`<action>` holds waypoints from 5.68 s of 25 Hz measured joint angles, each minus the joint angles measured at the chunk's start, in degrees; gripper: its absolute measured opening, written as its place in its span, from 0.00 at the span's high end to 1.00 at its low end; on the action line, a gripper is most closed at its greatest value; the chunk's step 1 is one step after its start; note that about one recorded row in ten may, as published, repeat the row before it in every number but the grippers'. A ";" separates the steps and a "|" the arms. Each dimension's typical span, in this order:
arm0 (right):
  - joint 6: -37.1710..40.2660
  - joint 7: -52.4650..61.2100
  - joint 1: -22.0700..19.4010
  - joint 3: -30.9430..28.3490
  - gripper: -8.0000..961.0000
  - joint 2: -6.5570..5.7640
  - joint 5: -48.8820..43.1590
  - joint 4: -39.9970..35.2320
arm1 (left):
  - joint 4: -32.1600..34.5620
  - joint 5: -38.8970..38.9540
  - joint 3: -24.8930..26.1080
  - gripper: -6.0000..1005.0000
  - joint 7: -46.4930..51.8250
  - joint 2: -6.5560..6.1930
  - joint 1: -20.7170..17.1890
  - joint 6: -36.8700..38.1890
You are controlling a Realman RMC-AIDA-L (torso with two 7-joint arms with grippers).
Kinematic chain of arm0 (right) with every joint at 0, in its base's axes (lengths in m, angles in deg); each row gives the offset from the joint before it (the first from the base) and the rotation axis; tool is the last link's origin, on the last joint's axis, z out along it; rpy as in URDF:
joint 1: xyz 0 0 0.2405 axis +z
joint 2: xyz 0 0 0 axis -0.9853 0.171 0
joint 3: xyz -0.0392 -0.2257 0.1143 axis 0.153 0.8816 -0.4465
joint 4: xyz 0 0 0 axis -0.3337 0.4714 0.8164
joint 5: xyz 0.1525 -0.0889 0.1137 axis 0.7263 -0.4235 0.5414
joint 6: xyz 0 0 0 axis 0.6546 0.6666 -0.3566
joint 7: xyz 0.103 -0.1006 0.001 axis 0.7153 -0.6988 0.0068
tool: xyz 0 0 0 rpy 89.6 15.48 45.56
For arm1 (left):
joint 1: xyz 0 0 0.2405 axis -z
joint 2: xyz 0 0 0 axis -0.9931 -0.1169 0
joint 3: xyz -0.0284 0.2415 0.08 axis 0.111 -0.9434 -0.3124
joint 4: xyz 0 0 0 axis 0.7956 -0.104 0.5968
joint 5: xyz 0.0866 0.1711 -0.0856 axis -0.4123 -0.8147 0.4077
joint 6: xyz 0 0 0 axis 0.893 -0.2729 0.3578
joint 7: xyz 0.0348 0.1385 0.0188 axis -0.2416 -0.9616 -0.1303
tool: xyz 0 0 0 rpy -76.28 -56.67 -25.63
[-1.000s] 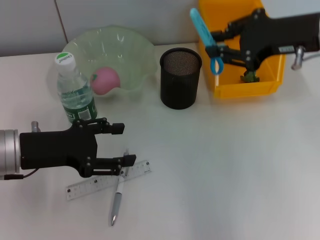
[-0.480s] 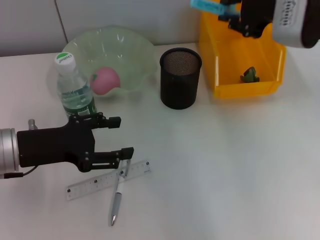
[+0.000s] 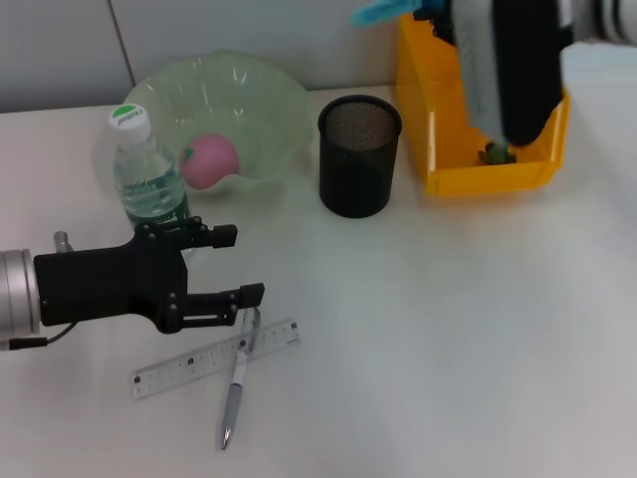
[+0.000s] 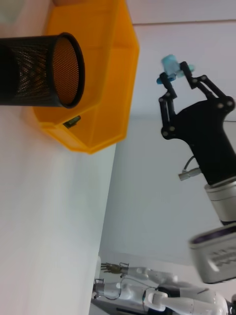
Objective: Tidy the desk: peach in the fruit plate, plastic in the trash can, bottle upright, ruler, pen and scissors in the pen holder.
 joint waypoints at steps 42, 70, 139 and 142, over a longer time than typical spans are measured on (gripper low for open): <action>-46.72 -46.31 -11.99 25.44 0.73 0.58 -6.26 14.08 | -5.85 1.40 -0.24 0.24 -7.92 0.23 1.04 -6.88; -53.08 -51.25 -10.61 28.28 0.45 1.00 -0.72 19.75 | -7.50 4.33 -0.11 0.25 -11.68 0.12 0.72 -6.88; 56.39 16.15 -11.18 -36.70 0.17 -4.50 35.24 31.14 | -4.82 4.67 2.17 0.25 -0.78 -2.01 0.31 2.72; 56.54 12.60 -10.47 -36.63 0.17 -4.20 31.92 29.71 | -4.80 2.53 2.20 0.25 0.62 -1.91 0.33 2.67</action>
